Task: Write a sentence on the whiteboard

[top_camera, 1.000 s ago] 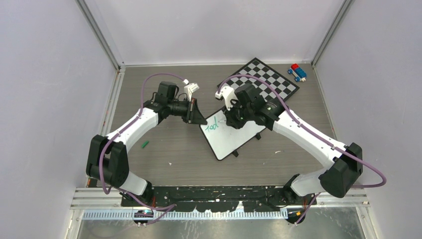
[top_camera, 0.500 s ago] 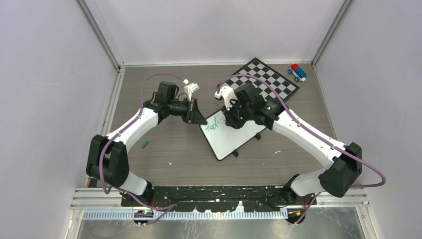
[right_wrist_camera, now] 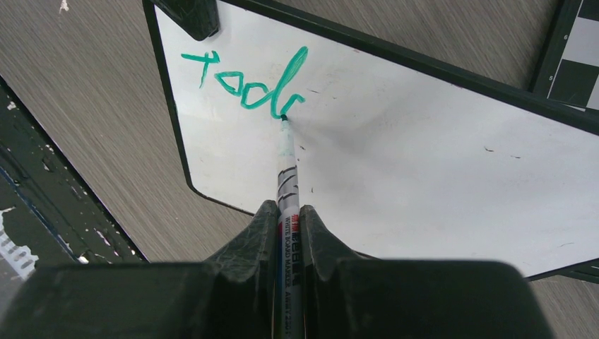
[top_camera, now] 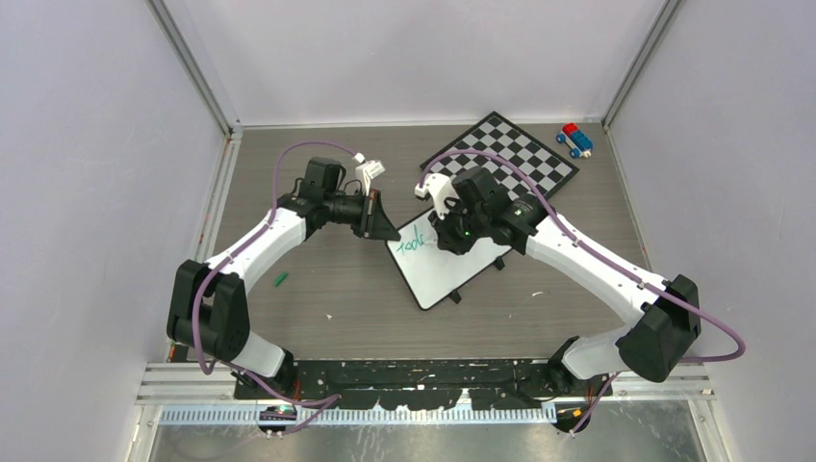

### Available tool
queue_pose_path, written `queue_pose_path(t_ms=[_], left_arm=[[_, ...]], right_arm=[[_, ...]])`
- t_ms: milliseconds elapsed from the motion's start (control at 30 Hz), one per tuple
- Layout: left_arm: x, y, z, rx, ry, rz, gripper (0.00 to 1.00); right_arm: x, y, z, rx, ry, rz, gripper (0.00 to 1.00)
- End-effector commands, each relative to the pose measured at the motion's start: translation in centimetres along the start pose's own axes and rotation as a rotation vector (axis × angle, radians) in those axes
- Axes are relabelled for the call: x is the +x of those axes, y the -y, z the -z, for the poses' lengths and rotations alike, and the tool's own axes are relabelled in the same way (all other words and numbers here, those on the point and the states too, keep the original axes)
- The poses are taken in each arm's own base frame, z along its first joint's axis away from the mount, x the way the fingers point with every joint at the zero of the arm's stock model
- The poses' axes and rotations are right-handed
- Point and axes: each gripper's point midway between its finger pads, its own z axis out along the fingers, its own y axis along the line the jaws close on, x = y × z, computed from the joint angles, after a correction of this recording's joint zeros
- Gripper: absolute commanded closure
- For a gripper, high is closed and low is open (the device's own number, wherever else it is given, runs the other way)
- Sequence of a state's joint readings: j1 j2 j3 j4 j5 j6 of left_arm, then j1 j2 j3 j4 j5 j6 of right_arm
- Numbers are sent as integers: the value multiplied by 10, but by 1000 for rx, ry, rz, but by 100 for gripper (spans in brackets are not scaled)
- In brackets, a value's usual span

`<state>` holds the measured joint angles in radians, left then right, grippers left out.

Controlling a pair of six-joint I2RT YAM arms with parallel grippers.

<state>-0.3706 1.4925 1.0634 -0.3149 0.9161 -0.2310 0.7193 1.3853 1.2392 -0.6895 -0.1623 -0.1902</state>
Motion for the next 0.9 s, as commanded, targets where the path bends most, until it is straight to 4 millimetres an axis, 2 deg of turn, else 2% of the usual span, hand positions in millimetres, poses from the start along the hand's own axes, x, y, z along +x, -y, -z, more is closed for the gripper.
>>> queue_pose_path(t_ms=[0,133,400,700,867], left_arm=[[-6,5,-3,14,0,-18,100],[-6,5,-3,13,0,-20,100],[-5,5,-3,11,-2,-21,100],[-4,4,-3,10,-4,-22,100],[-4,3,-4,10,-8,-20,100]], right_arm=[[-22,21,10,84,66,22,100],[-31,24,11,96,82,23,100],[-37,24,9,87,91,19,100],[-16,20,4,73,52,11,100],[-11,19,7,73,42,9,100]])
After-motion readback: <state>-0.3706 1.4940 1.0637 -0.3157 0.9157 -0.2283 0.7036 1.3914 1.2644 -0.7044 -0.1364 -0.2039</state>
